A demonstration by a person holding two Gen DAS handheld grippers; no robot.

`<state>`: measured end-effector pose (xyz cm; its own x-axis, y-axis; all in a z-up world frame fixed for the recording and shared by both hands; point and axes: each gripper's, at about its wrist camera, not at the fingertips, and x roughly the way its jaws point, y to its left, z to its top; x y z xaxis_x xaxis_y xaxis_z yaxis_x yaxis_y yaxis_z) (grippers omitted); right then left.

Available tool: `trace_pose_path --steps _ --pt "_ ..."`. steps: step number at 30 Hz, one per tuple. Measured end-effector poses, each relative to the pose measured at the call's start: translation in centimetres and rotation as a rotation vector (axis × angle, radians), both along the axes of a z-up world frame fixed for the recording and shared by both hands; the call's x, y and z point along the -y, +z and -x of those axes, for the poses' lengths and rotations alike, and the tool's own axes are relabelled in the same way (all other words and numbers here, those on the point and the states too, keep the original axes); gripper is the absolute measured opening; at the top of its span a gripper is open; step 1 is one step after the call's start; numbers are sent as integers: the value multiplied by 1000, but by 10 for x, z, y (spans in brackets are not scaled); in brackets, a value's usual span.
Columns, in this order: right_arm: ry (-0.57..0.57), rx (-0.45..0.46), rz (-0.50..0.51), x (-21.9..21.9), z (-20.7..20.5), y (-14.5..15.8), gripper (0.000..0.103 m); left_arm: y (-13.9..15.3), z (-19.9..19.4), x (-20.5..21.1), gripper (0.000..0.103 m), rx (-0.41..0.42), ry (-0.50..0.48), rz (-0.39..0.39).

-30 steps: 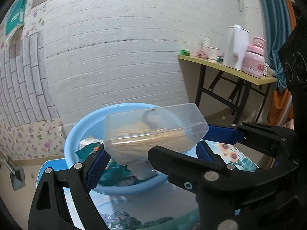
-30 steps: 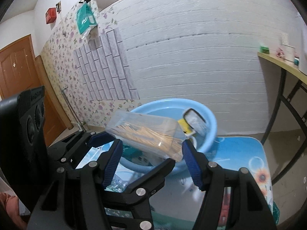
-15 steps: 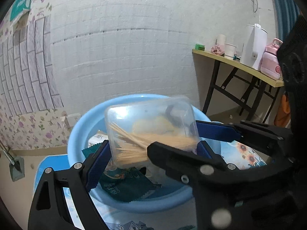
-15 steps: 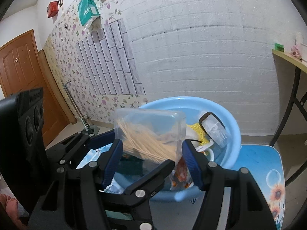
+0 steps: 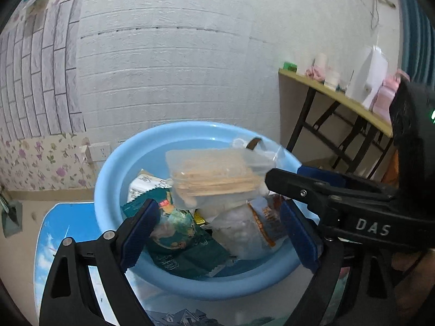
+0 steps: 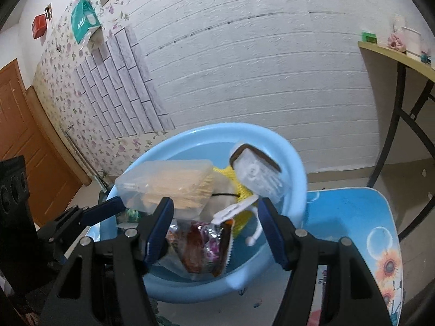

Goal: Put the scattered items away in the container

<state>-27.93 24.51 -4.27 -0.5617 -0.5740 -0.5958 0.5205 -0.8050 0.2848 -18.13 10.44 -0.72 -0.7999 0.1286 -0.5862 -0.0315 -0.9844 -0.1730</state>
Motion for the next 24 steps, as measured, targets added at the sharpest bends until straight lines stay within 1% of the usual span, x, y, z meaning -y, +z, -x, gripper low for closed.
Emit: trace_pose_path --steps 4,7,10,13,17,18,21,24 --pt "-25 -5 10 -4 -5 8 64 7 -7 3 95 10 21 3" --pt "-18 -27 1 -6 -14 18 64 10 -12 4 95 25 35 5" --pt "-16 -56 -2 -8 -25 29 64 19 -22 5 95 20 37 -17" --pt "-26 -88 -11 -12 -40 42 64 33 -34 3 97 1 37 -17" --pt "-34 -159 -13 -18 -64 63 65 52 -53 -2 101 -36 60 16" --pt "-39 -178 -16 -19 -70 68 65 55 -57 -3 103 -37 65 26" --pt "-44 -215 -24 -22 -87 82 65 62 -65 -4 103 -16 95 66" --pt "-49 -251 -24 -24 -102 94 65 68 -77 0 103 -23 106 57"
